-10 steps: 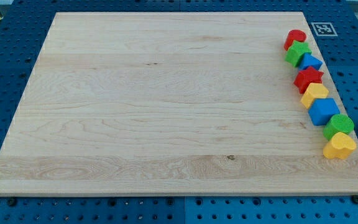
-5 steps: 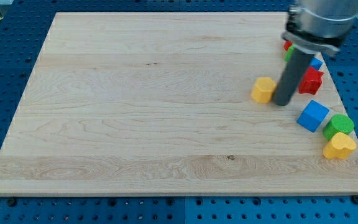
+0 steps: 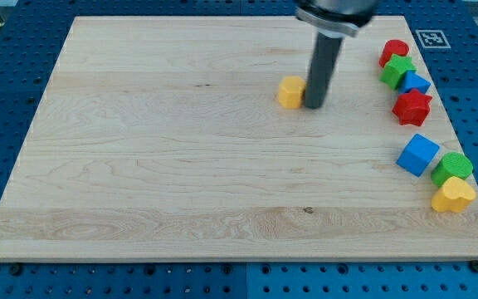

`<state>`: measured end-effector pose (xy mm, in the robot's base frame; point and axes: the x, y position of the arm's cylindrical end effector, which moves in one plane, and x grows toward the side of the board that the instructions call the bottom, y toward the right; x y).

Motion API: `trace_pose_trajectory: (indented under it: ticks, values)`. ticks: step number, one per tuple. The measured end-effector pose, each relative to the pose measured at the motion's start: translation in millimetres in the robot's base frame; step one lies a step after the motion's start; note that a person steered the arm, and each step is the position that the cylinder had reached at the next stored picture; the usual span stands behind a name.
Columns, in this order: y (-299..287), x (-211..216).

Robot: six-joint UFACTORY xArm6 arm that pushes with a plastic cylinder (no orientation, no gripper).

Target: Move the yellow hexagon towards the top left corner of the board

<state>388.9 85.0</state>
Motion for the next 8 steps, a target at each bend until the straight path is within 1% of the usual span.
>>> trace_pose_trajectory:
  ticks: [1,3,5,6,7,8]
  values:
    - [-52.2,-24.9]
    - [-125.7,-67.9]
    - [-198.4,-70.7]
    - [-212.1,-71.7]
    - [-206.4,-66.7]
    - [-203.8,-44.7]
